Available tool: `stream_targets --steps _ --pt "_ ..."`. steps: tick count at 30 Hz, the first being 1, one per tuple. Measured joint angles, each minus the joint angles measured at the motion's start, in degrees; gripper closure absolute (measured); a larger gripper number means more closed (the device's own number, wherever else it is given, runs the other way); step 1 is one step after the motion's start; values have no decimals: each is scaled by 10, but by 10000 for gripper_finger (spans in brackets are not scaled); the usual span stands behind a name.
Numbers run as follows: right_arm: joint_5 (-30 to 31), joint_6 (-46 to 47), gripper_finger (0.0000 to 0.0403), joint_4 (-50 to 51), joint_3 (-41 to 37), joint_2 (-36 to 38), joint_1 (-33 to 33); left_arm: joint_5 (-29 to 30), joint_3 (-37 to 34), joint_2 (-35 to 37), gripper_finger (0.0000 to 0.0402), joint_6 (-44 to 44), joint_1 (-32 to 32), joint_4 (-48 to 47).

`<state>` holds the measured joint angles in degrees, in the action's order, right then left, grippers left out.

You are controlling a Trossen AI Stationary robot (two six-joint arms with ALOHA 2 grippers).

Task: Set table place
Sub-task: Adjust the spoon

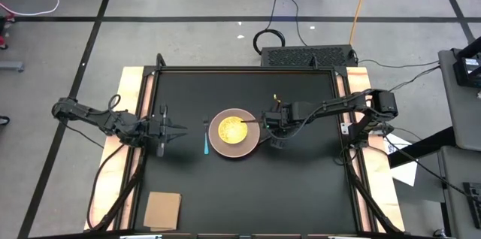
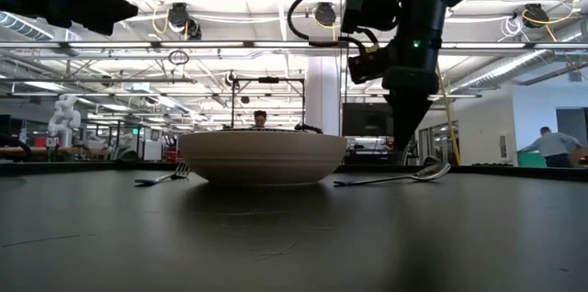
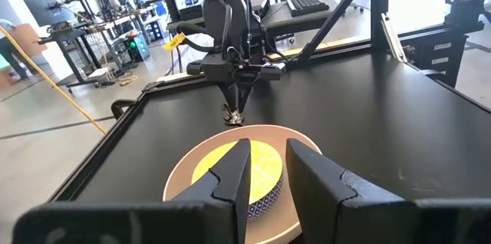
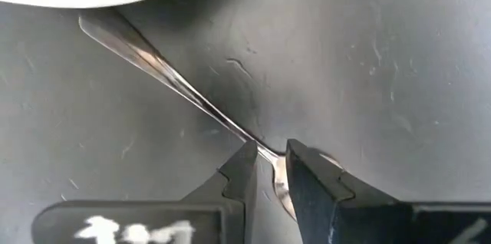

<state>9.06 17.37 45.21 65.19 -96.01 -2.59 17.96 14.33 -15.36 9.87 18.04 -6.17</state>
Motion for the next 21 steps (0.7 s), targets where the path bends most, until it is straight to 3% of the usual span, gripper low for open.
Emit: stream_targets --steps 9,14,21 --pt "1 49 344 0 0 14 0 0 0 0 311 -11 0 0" --pt "23 -6 344 6 -4 21 0 0 0 0 311 -11 0 -1" --pt "27 -66 344 -112 -72 21 -1 0 0 0 311 -15 0 -1"
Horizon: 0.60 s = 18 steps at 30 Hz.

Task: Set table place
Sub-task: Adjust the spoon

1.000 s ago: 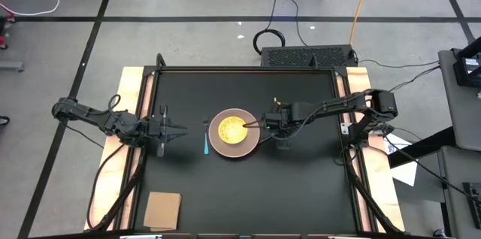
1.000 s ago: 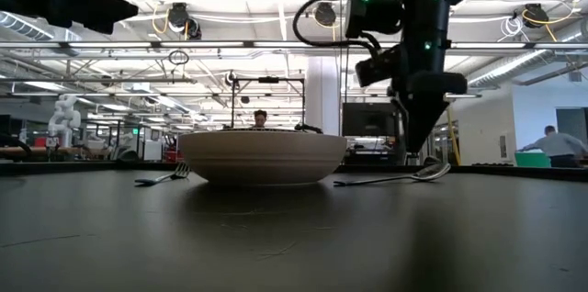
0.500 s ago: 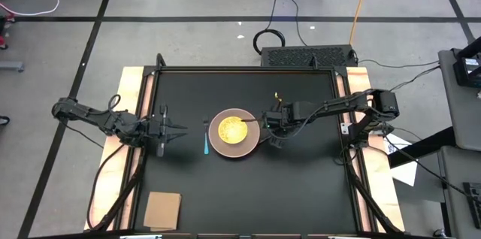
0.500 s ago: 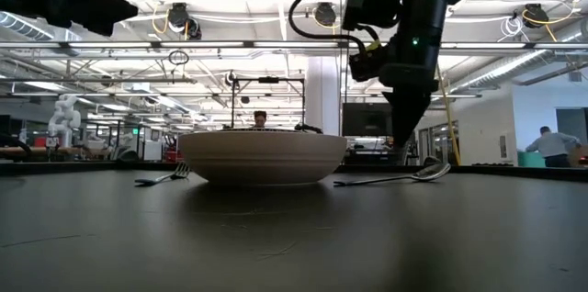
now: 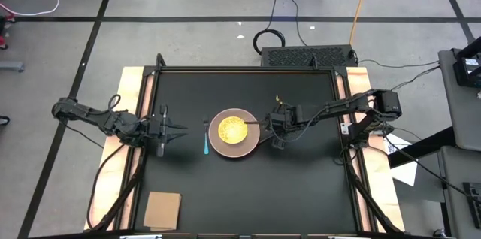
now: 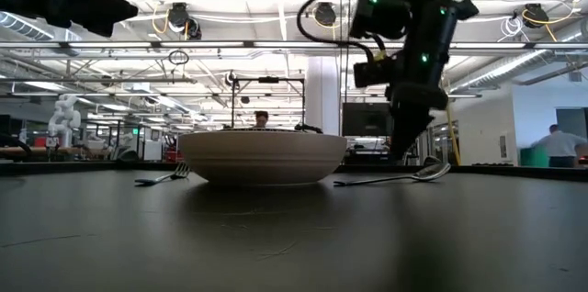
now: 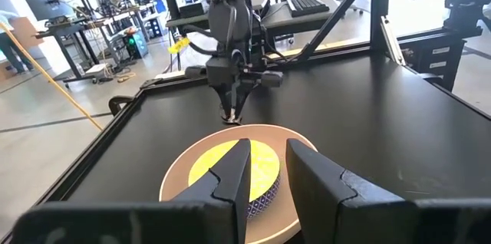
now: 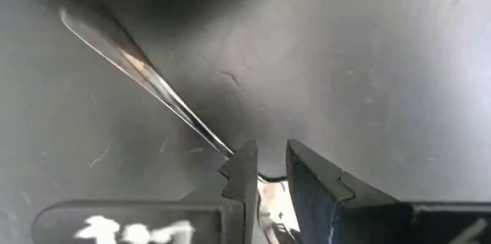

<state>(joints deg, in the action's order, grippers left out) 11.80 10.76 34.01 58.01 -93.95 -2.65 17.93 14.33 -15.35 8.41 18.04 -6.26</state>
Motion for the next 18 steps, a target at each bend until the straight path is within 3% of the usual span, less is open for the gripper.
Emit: stream_targets --steps 8,18 --pt "0 -25 344 -110 -46 0 -11 0 0 0 311 -8 0 0" --pt "-46 -40 344 -152 -46 -11 -10 0 0 0 311 -20 0 1"
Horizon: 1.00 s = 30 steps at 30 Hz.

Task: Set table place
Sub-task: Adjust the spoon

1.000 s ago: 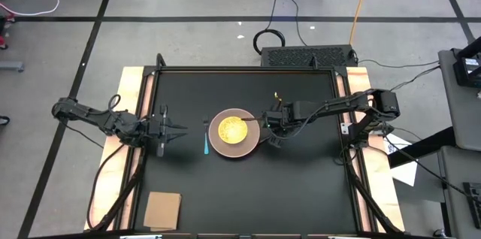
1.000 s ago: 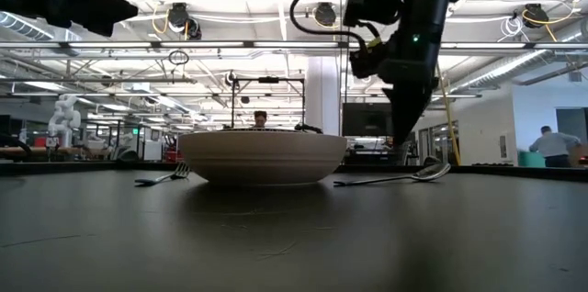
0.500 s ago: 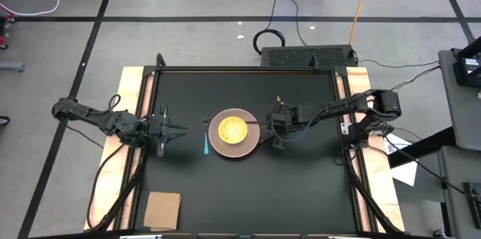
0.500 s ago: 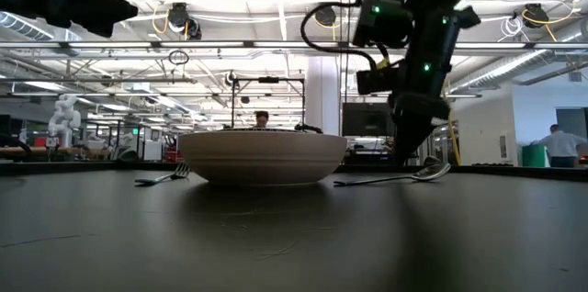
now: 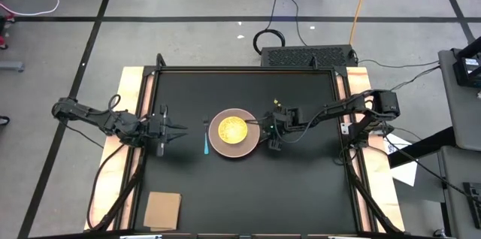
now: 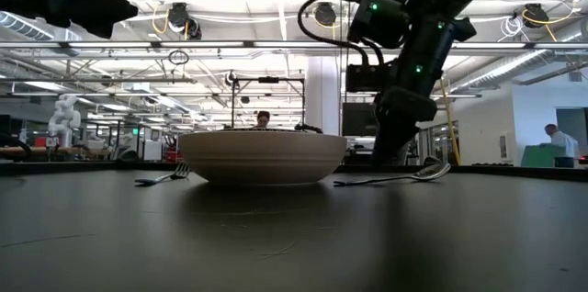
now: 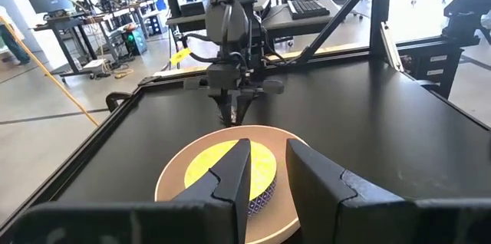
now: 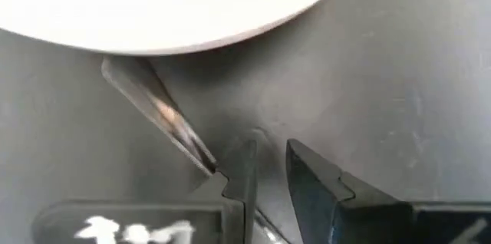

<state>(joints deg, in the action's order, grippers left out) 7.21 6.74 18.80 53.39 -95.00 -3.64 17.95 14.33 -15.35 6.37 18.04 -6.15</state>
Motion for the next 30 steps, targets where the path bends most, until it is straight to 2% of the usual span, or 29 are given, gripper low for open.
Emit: stream_targets --steps 8,14,20,30 --pt "-1 -2 344 -15 0 -25 0 0 0 0 311 -5 0 0" --pt "-24 -2 344 -24 1 -40 2 0 0 0 311 -5 0 -1" --pt "-25 -4 344 -18 1 -38 23 0 0 0 311 -5 0 -1" --pt "-62 -5 344 20 1 -27 61 0 0 0 311 -7 0 -1"
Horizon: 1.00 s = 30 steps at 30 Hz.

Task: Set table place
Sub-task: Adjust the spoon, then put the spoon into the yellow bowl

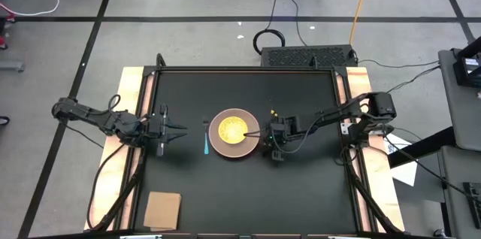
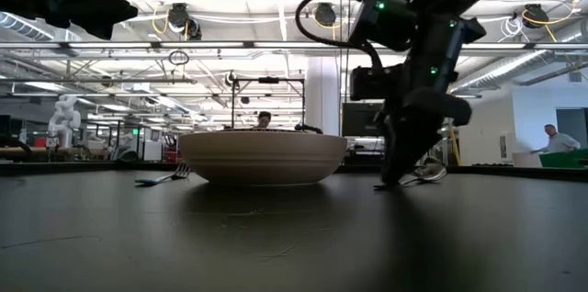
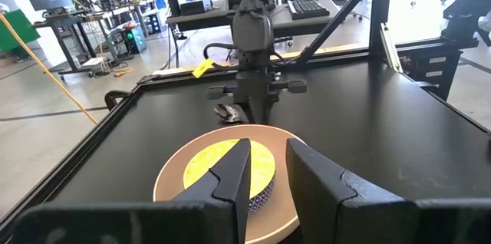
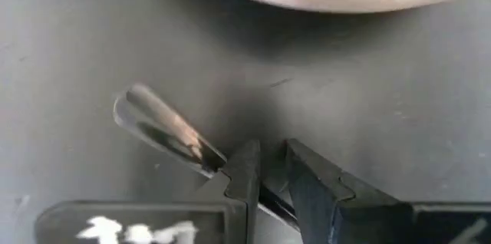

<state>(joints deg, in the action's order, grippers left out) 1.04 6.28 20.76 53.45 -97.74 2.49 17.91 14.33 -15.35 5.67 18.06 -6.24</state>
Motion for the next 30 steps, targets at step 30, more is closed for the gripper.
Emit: stream_targets --steps 30 --pt "147 227 344 146 -1 168 44 16 0 0 311 70 0 8"
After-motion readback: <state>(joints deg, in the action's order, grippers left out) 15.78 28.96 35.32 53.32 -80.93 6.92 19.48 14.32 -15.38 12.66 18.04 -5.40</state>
